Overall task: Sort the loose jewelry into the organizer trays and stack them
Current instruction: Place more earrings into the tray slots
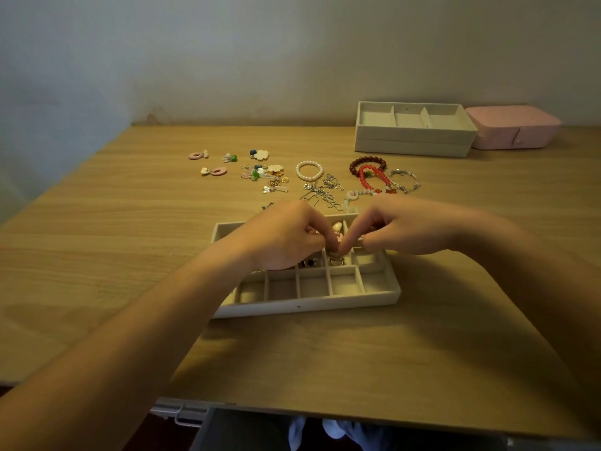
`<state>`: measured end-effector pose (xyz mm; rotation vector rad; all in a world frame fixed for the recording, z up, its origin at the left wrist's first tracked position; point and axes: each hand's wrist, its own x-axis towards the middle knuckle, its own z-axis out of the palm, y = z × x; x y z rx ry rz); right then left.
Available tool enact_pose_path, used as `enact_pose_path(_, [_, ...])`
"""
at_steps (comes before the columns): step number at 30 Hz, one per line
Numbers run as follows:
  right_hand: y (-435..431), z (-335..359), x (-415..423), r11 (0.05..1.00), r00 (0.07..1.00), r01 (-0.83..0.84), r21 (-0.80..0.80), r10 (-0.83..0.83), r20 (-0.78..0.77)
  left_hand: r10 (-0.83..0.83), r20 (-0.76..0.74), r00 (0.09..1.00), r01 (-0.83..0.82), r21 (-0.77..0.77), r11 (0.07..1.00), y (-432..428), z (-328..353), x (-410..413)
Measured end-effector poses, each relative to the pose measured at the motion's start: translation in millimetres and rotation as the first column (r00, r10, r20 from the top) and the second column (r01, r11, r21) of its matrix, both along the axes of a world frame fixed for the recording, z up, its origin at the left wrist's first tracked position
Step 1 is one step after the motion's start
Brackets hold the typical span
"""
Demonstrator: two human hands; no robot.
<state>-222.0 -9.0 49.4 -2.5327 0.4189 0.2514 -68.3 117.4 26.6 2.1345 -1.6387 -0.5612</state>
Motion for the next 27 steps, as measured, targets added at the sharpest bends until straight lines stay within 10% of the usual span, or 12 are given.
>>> enact_pose_path(27, [22.9,-10.3,33.2,0.999,0.998,-0.009,-0.053,0.013,0.061,-0.011,0.022,1.000,0.011,-0.001,1.000,24.7,-0.2,23.1])
